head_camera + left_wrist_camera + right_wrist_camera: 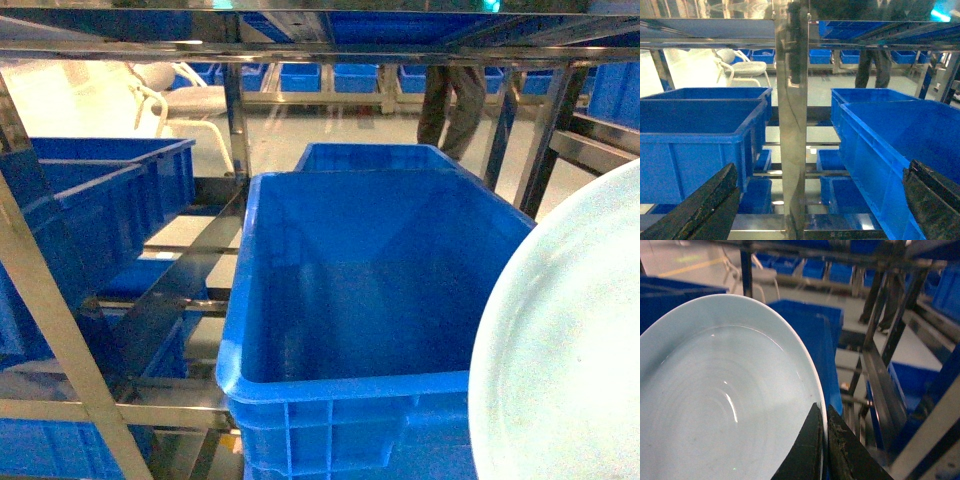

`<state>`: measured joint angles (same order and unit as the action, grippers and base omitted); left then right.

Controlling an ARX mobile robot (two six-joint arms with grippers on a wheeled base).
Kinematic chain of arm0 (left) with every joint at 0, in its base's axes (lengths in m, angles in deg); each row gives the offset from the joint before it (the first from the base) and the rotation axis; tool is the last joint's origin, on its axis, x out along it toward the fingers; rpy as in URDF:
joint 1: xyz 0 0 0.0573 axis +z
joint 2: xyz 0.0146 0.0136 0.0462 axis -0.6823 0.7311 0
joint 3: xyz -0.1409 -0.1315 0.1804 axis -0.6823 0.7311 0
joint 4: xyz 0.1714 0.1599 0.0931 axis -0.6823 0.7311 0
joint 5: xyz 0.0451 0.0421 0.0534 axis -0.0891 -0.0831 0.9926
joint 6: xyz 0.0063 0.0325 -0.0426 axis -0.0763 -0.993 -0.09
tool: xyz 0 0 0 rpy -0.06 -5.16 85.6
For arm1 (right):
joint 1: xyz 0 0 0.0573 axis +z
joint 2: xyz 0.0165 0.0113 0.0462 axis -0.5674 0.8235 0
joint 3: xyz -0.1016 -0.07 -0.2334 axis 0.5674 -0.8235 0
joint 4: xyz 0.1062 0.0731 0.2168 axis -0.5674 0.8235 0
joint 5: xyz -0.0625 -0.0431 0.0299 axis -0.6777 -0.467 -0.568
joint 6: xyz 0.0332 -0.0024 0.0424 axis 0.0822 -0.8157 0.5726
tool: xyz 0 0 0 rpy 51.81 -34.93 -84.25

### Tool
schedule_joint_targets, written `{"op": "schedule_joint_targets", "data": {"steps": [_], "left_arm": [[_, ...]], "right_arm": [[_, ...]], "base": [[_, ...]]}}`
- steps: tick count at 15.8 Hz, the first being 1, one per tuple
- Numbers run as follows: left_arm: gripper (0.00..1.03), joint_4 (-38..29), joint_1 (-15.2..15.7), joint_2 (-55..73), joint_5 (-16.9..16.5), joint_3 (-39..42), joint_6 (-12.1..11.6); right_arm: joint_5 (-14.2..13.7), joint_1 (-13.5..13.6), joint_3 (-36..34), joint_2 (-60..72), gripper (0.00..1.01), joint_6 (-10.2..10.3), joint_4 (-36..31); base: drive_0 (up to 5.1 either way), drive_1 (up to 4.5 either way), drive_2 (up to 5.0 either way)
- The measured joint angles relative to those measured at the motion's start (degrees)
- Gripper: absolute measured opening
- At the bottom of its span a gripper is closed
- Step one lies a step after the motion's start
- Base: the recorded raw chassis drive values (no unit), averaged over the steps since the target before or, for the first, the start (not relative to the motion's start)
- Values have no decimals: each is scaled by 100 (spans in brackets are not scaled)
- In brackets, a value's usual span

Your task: Place blue tray on left shelf second layer neatly

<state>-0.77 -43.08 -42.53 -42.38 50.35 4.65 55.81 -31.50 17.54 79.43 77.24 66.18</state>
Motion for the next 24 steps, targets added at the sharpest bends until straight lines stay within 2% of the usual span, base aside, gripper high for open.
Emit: {"op": "schedule_joint_targets", "data": {"steps": [1, 2, 3, 4, 5, 6, 9, 24], "left_arm": [[98, 7, 0, 0, 7, 0, -2], [98, 7, 0, 0, 13, 0, 0], [98, 7, 0, 0, 2, 0, -2], [98, 9, 0, 0, 4, 0, -2], [98, 4, 0, 0, 2, 0, -2], [98, 7, 0, 0, 9, 0, -2], [98, 4, 0, 0, 4, 0, -2], [98, 4, 0, 0, 4, 0, 0]], "right_arm": [[326, -369, -2, 605, 2, -72, -205], [704, -649, 2, 332, 2, -122, 439], [1191, -968, 26, -560, 2, -142, 1211], [1285, -1086, 133, -1176, 2, -175, 1611], [1307, -992, 302, -1274, 2, -179, 1679], [1209, -782, 343, -1215, 2, -164, 1687], [398, 175, 337, -1213, 2, -168, 1700], [334, 175, 330, -1213, 2, -166, 1679]], "base": [[-147, -147, -147], [-147, -147, -147], [-147, -147, -147], [-147, -147, -147], [-147, -147, -147], [-147, -147, -147], [-147, -147, -147], [-147, -147, -147]]}}
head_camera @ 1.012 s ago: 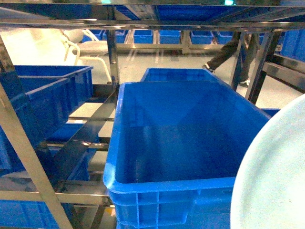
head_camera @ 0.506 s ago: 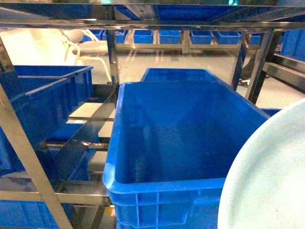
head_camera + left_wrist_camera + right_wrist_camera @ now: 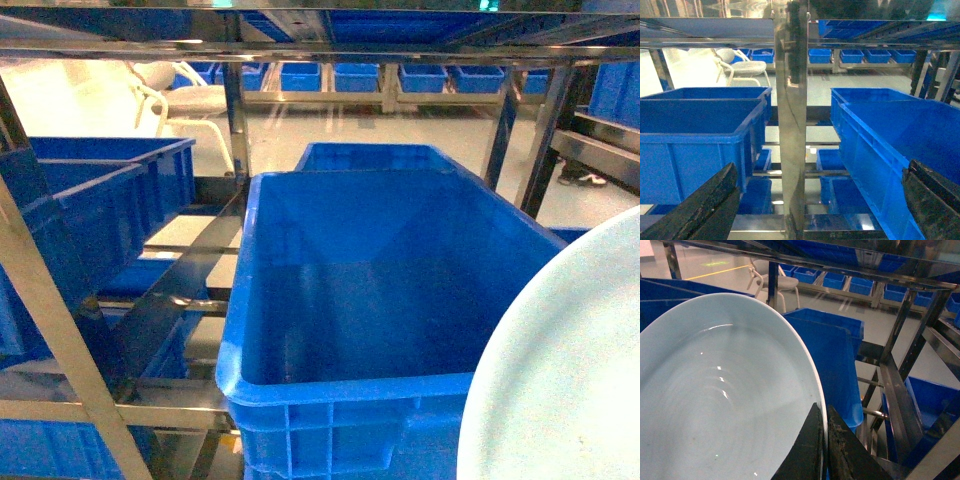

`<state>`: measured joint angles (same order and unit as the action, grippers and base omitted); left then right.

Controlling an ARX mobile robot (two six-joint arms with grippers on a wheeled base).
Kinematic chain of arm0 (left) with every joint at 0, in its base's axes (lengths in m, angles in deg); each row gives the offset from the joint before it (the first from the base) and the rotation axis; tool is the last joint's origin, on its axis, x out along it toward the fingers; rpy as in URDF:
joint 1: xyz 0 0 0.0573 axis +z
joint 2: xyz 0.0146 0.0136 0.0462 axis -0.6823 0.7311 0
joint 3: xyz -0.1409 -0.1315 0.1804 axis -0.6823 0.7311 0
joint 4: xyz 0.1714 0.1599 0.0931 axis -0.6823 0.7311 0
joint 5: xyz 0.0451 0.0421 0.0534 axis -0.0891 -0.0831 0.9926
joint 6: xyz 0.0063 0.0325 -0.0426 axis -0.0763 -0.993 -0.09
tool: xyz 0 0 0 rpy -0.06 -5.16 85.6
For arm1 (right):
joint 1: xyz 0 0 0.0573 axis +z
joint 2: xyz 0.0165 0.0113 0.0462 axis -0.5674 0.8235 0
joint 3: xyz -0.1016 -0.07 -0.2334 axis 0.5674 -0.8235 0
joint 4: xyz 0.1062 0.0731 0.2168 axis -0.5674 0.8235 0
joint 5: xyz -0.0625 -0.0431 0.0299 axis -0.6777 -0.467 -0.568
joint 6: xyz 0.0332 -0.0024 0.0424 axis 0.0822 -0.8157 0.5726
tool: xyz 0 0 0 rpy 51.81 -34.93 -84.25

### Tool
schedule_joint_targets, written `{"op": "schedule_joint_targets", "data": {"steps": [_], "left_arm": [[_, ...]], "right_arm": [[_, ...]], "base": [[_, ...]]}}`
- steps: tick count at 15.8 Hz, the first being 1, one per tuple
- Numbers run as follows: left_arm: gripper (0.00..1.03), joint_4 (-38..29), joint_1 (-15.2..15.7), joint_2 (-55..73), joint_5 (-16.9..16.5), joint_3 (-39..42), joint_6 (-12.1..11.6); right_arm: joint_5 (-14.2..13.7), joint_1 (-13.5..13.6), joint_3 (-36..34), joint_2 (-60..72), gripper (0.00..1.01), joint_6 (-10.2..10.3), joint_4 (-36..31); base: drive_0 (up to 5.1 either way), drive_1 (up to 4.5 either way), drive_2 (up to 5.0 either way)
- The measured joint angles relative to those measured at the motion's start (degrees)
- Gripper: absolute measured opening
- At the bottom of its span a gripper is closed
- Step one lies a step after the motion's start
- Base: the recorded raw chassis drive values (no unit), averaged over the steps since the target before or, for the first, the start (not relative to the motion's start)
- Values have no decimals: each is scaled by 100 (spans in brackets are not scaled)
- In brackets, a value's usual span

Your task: Place blue tray on left shelf second layer neatly

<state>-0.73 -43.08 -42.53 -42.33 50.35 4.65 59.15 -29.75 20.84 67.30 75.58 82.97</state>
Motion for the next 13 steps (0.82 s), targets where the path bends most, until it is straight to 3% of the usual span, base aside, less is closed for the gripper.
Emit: {"op": "schedule_joint_targets", "data": {"steps": [9, 13], "left_arm": [[98, 0, 0, 0, 0, 0, 0], [98, 2, 0, 0, 2, 0, -2]], "right_arm": [[-39, 13, 0, 0, 2, -7, -7], [-205, 310, 2, 42, 2, -4, -33]], "base": [[-147, -147, -147], [-147, -147, -147]]}}
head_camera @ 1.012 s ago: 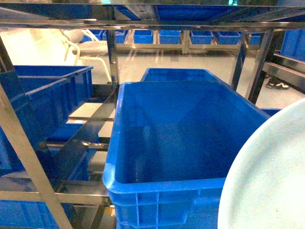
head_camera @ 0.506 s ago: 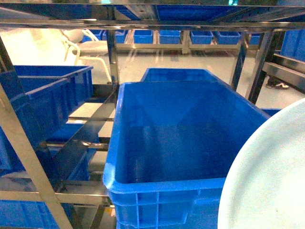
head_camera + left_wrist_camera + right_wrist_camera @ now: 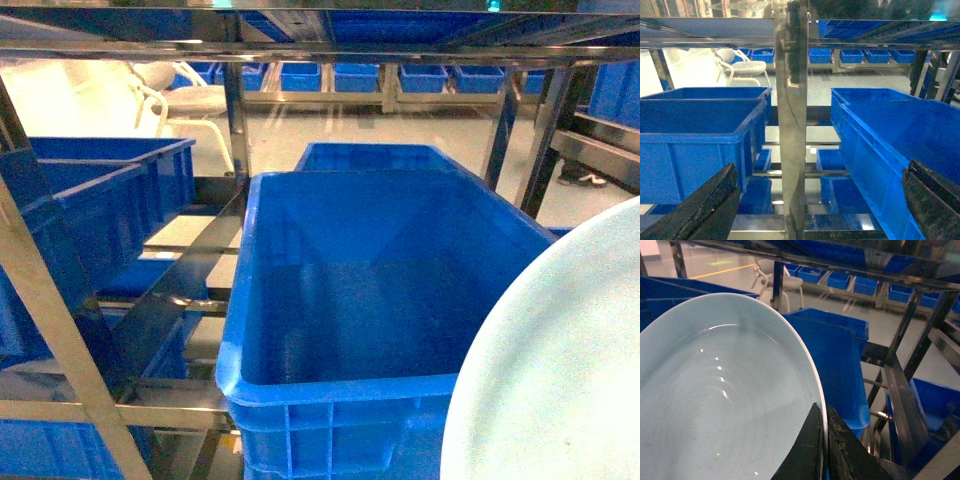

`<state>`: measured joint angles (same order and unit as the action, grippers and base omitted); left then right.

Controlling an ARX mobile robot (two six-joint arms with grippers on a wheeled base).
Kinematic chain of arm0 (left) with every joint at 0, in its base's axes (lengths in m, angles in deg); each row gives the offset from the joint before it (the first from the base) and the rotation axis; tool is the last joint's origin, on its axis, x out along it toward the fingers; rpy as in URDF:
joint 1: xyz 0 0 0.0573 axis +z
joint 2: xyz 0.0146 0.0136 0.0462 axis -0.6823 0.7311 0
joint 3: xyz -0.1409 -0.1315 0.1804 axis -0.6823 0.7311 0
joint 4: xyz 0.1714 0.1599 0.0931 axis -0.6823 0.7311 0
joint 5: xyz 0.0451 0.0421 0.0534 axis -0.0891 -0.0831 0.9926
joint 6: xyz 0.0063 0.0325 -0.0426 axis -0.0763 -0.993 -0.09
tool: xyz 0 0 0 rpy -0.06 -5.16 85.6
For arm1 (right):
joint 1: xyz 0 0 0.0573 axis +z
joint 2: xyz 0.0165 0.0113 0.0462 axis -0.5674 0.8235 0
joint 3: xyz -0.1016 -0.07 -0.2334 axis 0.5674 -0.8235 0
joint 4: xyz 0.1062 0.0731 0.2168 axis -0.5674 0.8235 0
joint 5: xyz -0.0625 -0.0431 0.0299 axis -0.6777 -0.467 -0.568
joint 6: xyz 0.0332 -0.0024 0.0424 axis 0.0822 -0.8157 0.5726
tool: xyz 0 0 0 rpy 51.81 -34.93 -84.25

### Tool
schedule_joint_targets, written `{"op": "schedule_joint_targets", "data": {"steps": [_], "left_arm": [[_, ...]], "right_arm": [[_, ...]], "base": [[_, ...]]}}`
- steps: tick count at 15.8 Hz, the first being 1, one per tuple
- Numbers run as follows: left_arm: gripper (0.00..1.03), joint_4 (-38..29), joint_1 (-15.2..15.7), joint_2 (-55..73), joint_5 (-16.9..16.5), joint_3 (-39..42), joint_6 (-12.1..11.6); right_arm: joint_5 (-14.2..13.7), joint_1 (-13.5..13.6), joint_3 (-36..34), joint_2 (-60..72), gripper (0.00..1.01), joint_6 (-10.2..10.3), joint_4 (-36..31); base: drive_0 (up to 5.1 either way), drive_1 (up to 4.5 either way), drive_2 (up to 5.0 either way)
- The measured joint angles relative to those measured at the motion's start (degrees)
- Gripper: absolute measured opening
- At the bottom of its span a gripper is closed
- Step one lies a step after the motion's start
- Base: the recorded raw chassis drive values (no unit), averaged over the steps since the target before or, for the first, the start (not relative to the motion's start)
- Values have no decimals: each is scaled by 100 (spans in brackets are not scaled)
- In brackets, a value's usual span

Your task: Place blue tray on left shelf second layer neatly

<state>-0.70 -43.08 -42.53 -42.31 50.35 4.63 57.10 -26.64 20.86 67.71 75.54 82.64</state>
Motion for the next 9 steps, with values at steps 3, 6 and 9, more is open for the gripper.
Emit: {"op": "schedule_joint_targets", "data": {"steps": [3, 6, 9], "left_arm": [[98, -2, 0, 0, 0, 0, 2], [98, 0, 0, 0, -2, 0, 2], [98, -2, 0, 0, -2, 0, 0]], "right_arm": [[-293, 389, 22, 160, 2, 20, 33], [-754, 909, 153, 352, 2, 50, -133], [-844, 999, 280, 1419, 2, 50, -1349]], "base": [[-98, -98, -98], [0, 0, 0], [0, 0, 0]]}}
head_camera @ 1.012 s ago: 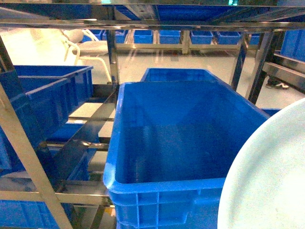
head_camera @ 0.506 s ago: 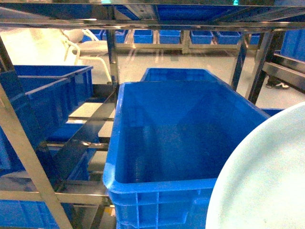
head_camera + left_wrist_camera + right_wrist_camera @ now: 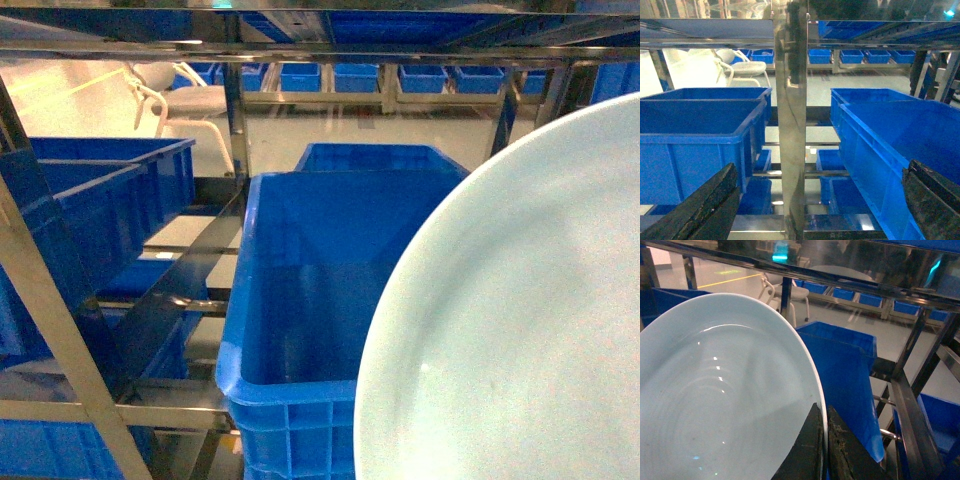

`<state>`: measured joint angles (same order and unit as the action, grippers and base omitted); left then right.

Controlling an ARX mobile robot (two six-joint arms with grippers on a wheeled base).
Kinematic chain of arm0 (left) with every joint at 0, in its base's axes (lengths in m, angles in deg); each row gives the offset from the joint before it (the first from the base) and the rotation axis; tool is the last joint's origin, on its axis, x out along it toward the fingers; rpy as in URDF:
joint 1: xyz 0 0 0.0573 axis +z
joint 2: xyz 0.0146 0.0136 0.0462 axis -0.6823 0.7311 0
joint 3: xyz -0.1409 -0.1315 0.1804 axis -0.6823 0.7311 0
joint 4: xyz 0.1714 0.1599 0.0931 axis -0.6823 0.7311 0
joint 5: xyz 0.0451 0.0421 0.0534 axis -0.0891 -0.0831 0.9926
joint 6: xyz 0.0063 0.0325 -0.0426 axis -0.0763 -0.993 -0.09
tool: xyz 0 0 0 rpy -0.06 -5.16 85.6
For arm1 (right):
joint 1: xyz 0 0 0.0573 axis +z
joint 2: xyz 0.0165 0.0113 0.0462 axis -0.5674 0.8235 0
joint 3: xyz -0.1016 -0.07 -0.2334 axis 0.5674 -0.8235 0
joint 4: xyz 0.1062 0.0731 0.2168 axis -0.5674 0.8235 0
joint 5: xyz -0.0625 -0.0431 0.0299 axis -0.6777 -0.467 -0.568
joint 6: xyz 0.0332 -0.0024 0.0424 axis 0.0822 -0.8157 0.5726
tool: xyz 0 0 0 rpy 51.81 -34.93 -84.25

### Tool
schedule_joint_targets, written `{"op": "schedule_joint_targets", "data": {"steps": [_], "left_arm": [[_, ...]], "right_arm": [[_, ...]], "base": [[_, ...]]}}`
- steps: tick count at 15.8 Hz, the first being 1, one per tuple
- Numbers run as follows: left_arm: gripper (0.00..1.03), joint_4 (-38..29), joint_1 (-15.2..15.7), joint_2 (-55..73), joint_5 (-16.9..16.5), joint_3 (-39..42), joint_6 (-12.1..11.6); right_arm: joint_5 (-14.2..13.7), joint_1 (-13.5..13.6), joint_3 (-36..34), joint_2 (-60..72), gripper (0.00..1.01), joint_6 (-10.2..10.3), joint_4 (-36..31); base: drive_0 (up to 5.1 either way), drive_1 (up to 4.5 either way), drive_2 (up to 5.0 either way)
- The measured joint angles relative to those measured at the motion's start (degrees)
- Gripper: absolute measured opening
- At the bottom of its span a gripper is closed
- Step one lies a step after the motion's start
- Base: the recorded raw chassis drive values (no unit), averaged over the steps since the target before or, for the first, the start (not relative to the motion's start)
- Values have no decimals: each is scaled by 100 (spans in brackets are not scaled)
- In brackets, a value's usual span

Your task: Place blue tray on left shelf second layer neatly

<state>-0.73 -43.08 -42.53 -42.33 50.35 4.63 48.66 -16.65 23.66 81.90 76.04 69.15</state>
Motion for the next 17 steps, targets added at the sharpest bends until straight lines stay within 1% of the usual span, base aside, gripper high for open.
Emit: {"op": "schedule_joint_targets", "data": {"steps": [1, 2, 4, 6, 9, 11, 13, 15, 17], "left_arm": [[98, 0, 0, 0, 0, 0, 0], [98, 0, 0, 0, 2, 0, 2], [98, 0, 0, 0, 0, 0, 0], [98, 0, 0, 0, 0, 0, 2], [98, 0, 0, 0, 0, 0, 0], [98, 0, 0, 0, 2, 0, 0], [98, 0, 0, 0, 2, 0, 2], [98, 0, 0, 0, 0, 0, 0], [98, 2, 0, 0, 0, 0, 0]], "right_arm": [[0, -83, 33, 595, 2, 2, -511], [-13, -105, 87, 1290, 2, 0, -1095], [-17, -98, 219, 2282, 2, -7, -1945], [-46, -81, 337, 2885, 2, -9, -2411], [-96, -31, 675, 4417, 2, -11, -3475], [-144, -63, 1032, 5377, 2, -11, -3934], [-195, -74, 1425, 6105, 2, -11, -4203], [-275, -125, 1945, 6859, 2, -7, -4341], [-345, -142, 2553, 7648, 2, -48, -4452]], "base": [[0, 0, 0], [0, 0, 0], [0, 0, 0], [0, 0, 0], [0, 0, 0], [0, 0, 0], [0, 0, 0], [0, 0, 0], [0, 0, 0]]}}
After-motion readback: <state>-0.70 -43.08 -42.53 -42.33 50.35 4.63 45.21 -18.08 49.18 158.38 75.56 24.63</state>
